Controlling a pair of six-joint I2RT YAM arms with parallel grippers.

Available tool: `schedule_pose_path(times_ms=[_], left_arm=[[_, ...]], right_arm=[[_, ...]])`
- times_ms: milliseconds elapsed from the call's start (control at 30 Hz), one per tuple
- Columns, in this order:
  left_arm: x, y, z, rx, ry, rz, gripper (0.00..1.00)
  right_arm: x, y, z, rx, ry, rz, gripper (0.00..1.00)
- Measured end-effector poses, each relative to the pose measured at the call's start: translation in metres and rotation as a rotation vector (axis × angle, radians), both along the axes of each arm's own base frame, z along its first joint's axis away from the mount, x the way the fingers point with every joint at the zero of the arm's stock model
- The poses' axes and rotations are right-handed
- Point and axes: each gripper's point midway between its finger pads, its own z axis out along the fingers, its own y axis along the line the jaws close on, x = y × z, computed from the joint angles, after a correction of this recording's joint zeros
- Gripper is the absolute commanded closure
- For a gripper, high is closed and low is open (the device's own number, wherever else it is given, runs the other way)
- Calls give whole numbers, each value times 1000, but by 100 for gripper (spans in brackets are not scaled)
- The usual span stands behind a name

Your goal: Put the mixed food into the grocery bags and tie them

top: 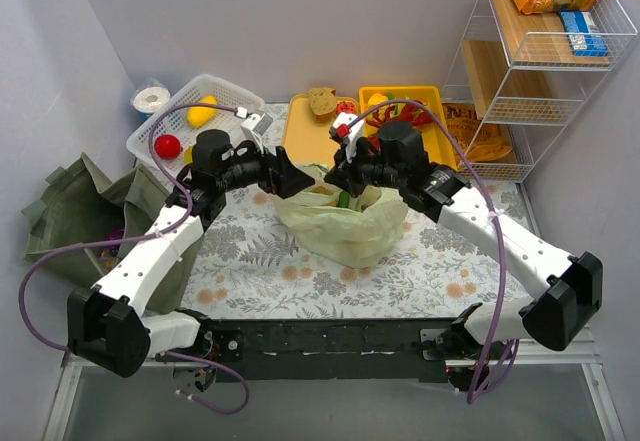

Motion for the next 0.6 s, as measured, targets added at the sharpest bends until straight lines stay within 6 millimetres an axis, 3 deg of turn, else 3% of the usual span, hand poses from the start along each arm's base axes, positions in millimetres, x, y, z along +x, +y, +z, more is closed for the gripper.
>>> schedule_pose_path(times_ms=[133, 400, 500, 600], left_arm=[[-2, 4, 28, 7, -144, -10, 2], [-23, -3, 88, -82, -419, -131, 2], [-27, -12, 93, -117, -439, -216, 2], [-27, -25, 82, -148, -395, -305, 2]], right_arm=[[-5, -9, 28, -12, -21, -7, 99], [-18, -21, 38, -80, 12, 13, 99], [-23, -22, 45, -79, 16, 37, 99], [-29, -21, 48, -75, 21, 63, 99]])
